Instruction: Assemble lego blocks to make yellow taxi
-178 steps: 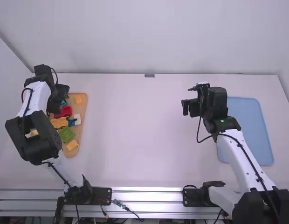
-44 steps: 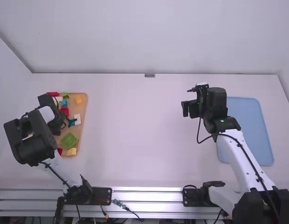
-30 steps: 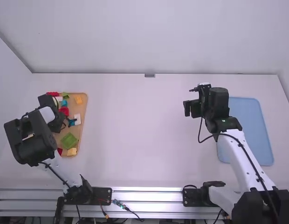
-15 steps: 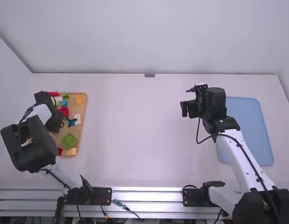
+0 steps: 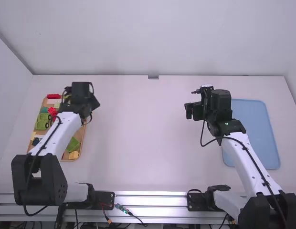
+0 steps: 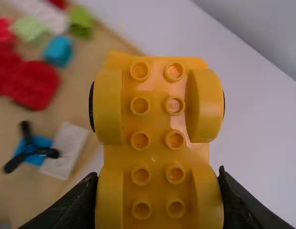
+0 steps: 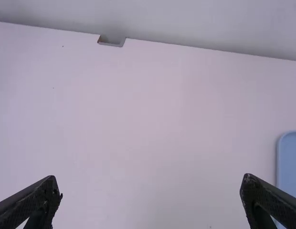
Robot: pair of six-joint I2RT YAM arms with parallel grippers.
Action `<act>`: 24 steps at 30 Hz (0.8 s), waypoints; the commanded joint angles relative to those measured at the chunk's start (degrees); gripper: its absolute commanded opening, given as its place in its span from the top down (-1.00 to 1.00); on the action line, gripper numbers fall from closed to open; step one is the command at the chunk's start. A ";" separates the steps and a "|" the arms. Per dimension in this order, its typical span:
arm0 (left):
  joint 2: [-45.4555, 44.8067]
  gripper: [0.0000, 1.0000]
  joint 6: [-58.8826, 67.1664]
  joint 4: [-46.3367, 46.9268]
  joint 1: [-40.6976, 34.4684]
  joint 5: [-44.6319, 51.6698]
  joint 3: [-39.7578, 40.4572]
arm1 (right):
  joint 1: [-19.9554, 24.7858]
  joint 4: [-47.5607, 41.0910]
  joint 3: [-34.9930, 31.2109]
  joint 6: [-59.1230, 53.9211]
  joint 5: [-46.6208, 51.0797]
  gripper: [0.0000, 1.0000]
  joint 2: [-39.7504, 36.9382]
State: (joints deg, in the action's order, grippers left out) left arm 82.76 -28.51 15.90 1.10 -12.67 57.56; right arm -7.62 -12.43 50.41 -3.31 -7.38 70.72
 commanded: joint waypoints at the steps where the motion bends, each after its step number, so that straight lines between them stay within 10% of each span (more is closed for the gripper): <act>1: -3.04 0.97 16.46 -3.19 -6.16 -0.22 -3.48 | 0.76 -0.70 2.14 0.55 -0.31 -0.98 -0.50; 11: -3.78 0.97 54.53 -4.35 -21.46 24.06 -12.61 | 1.29 -4.37 2.12 0.50 -0.33 -0.98 -5.29; 24: -0.35 0.97 71.73 0.04 -28.92 29.46 -12.15 | 1.22 -6.01 2.12 0.46 -0.31 -0.98 -7.17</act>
State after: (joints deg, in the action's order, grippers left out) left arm 80.95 38.02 15.77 -27.40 14.00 44.95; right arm -6.33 -18.20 50.41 -3.11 -7.40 64.34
